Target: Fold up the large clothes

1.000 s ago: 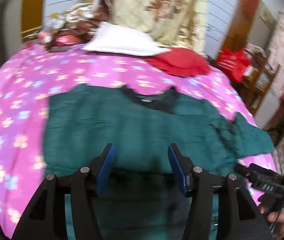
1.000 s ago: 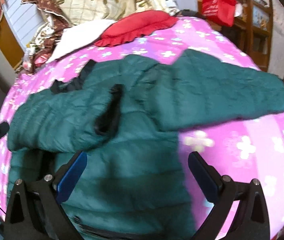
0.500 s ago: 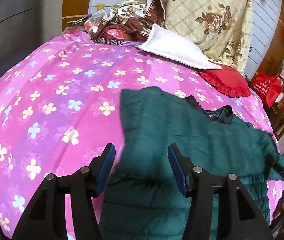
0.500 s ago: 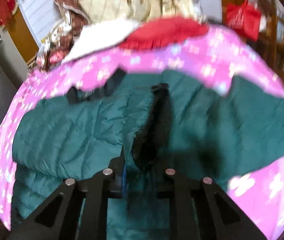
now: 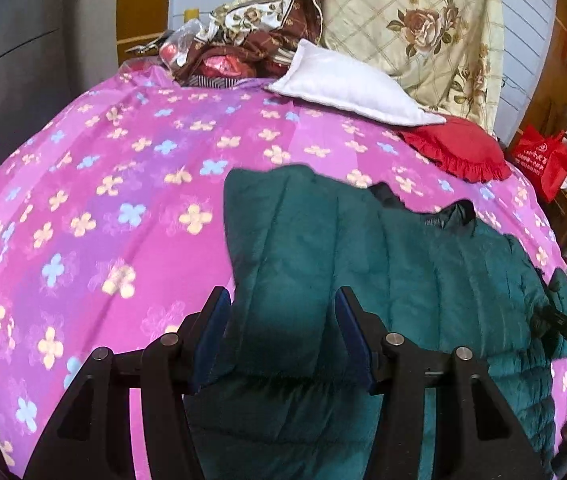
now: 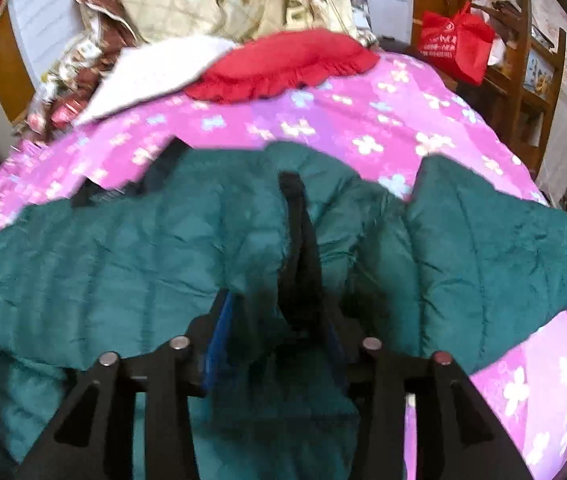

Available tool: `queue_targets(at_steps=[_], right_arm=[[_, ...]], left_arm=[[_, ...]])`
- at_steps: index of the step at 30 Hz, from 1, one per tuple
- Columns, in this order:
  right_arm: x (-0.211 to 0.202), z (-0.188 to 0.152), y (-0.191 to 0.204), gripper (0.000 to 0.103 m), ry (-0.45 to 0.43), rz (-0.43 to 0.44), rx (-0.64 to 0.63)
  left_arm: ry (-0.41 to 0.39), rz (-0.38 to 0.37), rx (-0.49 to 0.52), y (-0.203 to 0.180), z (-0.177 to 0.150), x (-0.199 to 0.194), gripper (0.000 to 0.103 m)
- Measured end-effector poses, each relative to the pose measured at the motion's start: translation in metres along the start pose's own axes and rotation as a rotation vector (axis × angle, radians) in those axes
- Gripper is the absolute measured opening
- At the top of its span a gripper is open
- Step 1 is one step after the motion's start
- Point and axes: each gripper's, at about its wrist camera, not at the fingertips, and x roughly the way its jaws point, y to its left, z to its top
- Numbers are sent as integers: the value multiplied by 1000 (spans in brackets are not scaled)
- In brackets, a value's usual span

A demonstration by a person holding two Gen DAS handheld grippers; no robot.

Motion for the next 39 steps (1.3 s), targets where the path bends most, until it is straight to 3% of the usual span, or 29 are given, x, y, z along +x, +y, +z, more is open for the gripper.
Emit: queue_targets(at_steps=[4, 9, 13, 17, 21, 28, 33, 39], right_arm=[[-22, 6, 25, 61, -49, 90, -77], [7, 8, 68, 61, 23, 163, -184], [44, 7, 76, 61, 56, 77, -205], [66, 10, 69, 61, 40, 65, -175], [61, 15, 72, 61, 56, 51, -196], [15, 1, 48, 62, 17, 64, -191], [41, -11, 31, 62, 84, 54, -175], [35, -13, 40, 62, 63, 11, -205]], left_arm=[[-14, 30, 7, -11, 5, 13, 33], [24, 79, 27, -17, 0, 42, 33], [23, 91, 32, -16, -4, 53, 33], [26, 96, 33, -18, -6, 58, 33], [28, 103, 41, -19, -6, 60, 33], [19, 109, 40, -20, -7, 62, 34], [3, 123, 53, -22, -11, 62, 35], [15, 112, 48, -21, -8, 44, 35]])
